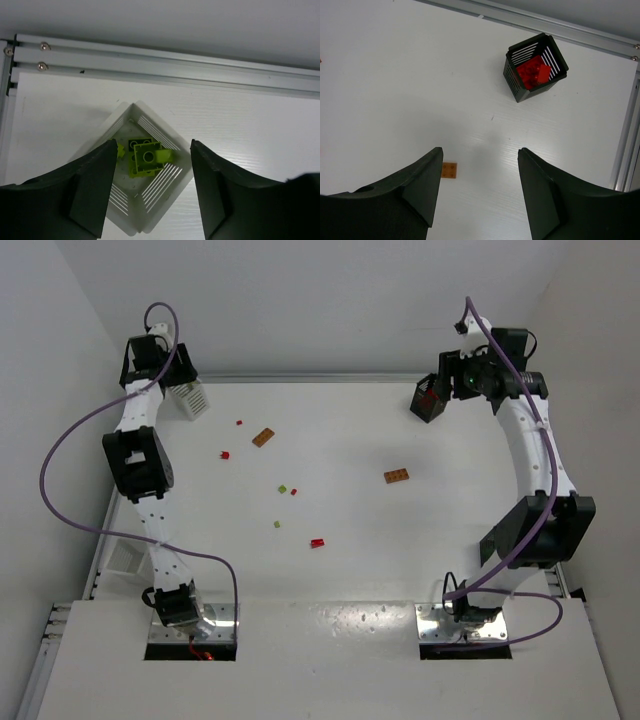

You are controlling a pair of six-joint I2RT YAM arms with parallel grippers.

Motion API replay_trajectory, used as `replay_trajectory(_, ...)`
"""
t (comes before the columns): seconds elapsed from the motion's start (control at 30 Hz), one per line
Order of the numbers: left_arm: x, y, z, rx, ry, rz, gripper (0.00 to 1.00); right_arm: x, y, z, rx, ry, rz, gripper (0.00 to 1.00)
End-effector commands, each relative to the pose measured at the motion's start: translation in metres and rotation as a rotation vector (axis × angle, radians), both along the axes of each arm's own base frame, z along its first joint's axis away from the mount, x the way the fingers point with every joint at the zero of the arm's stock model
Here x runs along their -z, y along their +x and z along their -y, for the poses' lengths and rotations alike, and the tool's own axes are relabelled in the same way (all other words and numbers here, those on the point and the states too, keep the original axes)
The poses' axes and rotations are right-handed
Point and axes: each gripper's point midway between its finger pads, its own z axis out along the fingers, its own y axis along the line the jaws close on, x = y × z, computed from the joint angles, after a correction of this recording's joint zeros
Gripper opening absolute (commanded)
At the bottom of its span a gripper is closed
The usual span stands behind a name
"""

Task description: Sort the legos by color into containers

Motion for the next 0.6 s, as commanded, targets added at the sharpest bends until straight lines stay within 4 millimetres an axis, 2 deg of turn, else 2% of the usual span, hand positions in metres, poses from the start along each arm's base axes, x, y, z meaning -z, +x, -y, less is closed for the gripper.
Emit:
replay_trajectory(0.0, -0.023, -0.006, -0.012, -0.028, 0.031, 0.032, 0.67, -0.022, 0.008, -0.002, -0.003, -0.009, 0.067, 0.62)
replay_trajectory(0.1, -0.043, -0.013, -0.027, -0.061, 0.043, 0.058, 0.7, -0.023, 0.008, -0.003, -0.011, -0.004, 0.067, 0.62)
replay_trajectory(0.2, -0.072, -0.02, -0.018, 0.025, 0.005, 0.111, 0.68, -0.024, 0.009, -0.003, -0.011, -0.005, 0.077, 0.62)
replay_trajectory(0.23, -0.099, -0.026, -0.012, 0.048, 0.009, 0.154, 0.68, -0.024, 0.009, -0.003, -0.011, -0.005, 0.077, 0.62)
replay_trajectory(0.3, -0.116, -0.037, 0.004, 0.134, 0.004, 0.18, 0.65, -0.029, 0.007, -0.005, -0.018, 0.0, 0.086, 0.62)
replay_trajectory(0.33, -0.148, -0.048, 0.017, 0.163, 0.013, 0.226, 0.65, -0.029, 0.007, -0.005, -0.018, 0.0, 0.086, 0.62)
replay_trajectory(0.37, -0.153, -0.056, 0.031, 0.206, 0.028, 0.227, 0.63, -0.025, 0.006, -0.005, -0.018, 0.001, 0.077, 0.62)
replay_trajectory(0.4, -0.145, -0.067, 0.048, 0.275, 0.014, 0.203, 0.63, -0.03, 0.005, -0.005, -0.018, 0.0, 0.087, 0.62)
replay_trajectory(0.43, -0.147, -0.078, 0.063, 0.332, 0.024, 0.197, 0.63, -0.03, 0.004, -0.007, -0.026, 0.005, 0.088, 0.62)
replay_trajectory(0.47, -0.165, -0.097, 0.089, 0.425, 0.069, 0.224, 0.63, -0.03, 0.004, -0.011, -0.035, 0.005, 0.088, 0.62)
replay_trajectory(0.5, -0.142, -0.114, 0.108, 0.486, 0.039, 0.173, 0.63, -0.03, 0.004, -0.011, -0.035, 0.005, 0.088, 0.62)
replay_trajectory(0.53, -0.131, -0.129, 0.123, 0.543, 0.062, 0.138, 0.62, -0.031, 0.001, -0.011, -0.035, 0.005, 0.089, 0.62)
replay_trajectory(0.57, -0.137, -0.149, 0.156, 0.62, 0.087, 0.141, 0.62, -0.031, 0.001, -0.011, -0.035, 0.005, 0.089, 0.62)
